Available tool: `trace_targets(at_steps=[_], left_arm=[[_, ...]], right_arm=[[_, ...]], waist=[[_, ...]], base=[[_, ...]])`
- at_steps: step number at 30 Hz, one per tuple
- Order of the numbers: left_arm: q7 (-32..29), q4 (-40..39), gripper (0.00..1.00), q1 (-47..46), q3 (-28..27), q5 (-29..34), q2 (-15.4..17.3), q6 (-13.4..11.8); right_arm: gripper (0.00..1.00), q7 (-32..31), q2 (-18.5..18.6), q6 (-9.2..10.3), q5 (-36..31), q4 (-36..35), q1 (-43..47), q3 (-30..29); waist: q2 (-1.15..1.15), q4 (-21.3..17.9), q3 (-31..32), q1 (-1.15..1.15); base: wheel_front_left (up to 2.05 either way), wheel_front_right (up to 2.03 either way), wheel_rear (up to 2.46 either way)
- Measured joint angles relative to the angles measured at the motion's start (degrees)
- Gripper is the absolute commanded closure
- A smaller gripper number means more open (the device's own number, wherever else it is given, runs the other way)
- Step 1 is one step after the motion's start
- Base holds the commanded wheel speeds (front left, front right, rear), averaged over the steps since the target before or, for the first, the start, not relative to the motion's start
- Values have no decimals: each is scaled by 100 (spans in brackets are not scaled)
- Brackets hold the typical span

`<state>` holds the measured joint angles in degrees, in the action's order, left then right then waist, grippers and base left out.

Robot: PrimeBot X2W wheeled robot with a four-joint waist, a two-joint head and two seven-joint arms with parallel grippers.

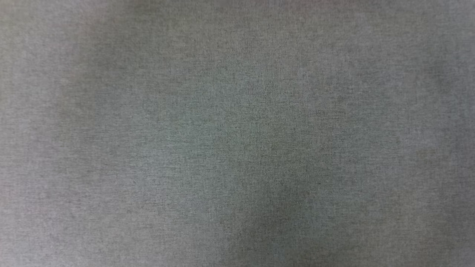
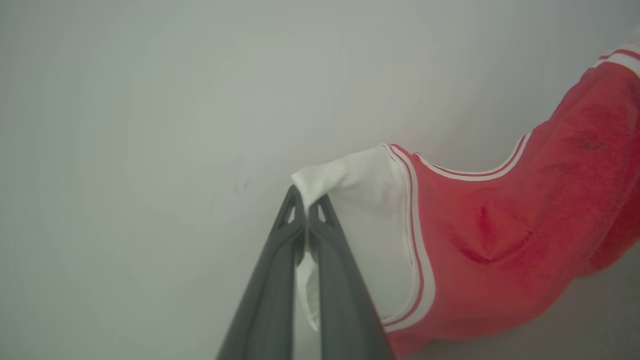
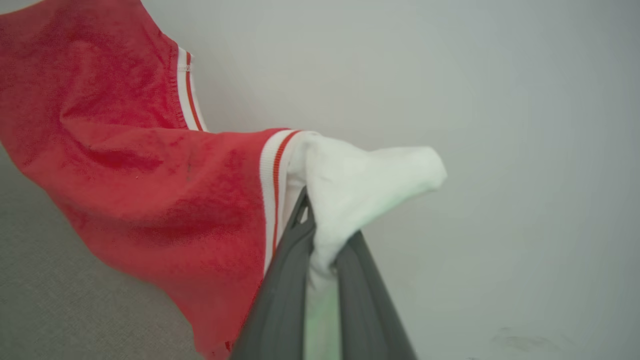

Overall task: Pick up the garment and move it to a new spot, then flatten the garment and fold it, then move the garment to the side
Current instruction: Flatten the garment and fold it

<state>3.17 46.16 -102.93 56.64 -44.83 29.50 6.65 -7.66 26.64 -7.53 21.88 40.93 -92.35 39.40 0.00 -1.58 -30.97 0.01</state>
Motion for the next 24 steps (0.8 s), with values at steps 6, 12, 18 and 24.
trace_targets(at_steps=[6,12,18,24], left_arm=[[401,-83,100,1280,191,-275,94,41],[749,-733,100,3385,409,-689,445,-189],[838,-1466,100,4860,494,-1095,817,-578],[886,-2263,100,6320,598,-1541,1324,-1067]], right_arm=[[100,376,-96,0,372,174,929,547],[100,869,70,0,914,149,2464,1205],[100,1174,296,0,1218,-155,3572,1634],[100,1269,645,0,1484,-454,4598,1716]], waist=[[0,48,307,0],[0,98,865,-1],[0,114,1334,-1],[0,65,1829,-2]], base=[[0,0,0],[0,0,0],[0,0,0],[0,0,0]])
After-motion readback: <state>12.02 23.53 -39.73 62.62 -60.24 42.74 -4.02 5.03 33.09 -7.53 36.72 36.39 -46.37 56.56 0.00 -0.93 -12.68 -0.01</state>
